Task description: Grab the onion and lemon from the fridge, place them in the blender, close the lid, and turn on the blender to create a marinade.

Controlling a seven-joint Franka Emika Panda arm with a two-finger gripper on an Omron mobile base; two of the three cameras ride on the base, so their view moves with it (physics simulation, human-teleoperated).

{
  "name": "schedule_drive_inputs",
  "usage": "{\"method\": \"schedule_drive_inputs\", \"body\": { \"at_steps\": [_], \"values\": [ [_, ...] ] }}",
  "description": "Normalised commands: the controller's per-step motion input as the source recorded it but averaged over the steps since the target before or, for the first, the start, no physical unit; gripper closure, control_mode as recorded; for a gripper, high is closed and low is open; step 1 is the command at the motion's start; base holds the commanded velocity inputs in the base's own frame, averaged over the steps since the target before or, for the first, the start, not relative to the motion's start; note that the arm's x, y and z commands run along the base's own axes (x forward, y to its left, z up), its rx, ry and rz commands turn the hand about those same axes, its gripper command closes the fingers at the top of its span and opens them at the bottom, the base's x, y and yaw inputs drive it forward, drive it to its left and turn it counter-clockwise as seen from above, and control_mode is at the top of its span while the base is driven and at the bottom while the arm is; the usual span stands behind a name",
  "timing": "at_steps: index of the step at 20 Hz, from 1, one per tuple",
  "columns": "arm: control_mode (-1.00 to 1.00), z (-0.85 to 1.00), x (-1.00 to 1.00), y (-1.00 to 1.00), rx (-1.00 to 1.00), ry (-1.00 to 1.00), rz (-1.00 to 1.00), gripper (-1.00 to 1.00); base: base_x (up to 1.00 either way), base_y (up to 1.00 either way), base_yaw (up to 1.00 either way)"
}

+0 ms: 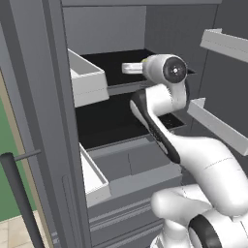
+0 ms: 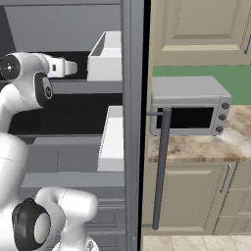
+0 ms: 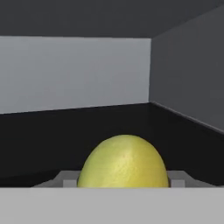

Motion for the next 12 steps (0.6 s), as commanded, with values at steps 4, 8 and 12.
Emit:
{"method": "schedule_drive_inputs", "body": {
  "at_steps": [4, 8, 12],
  "values": [
    [-1.00, 0.39, -1.00, 0.00, 0.00, -0.30, 0.12, 1.00, 0.00, 0.00, 0.00],
    [-1.00, 0.46, -1.00, 0.00, 0.01, -0.10, 0.07, 1.00, 0.00, 0.00, 0.00],
    [-1.00, 0.60, -1.00, 0.02, 0.01, 0.01, 0.05, 1.00, 0.00, 0.00, 0.00]
  ]
}}
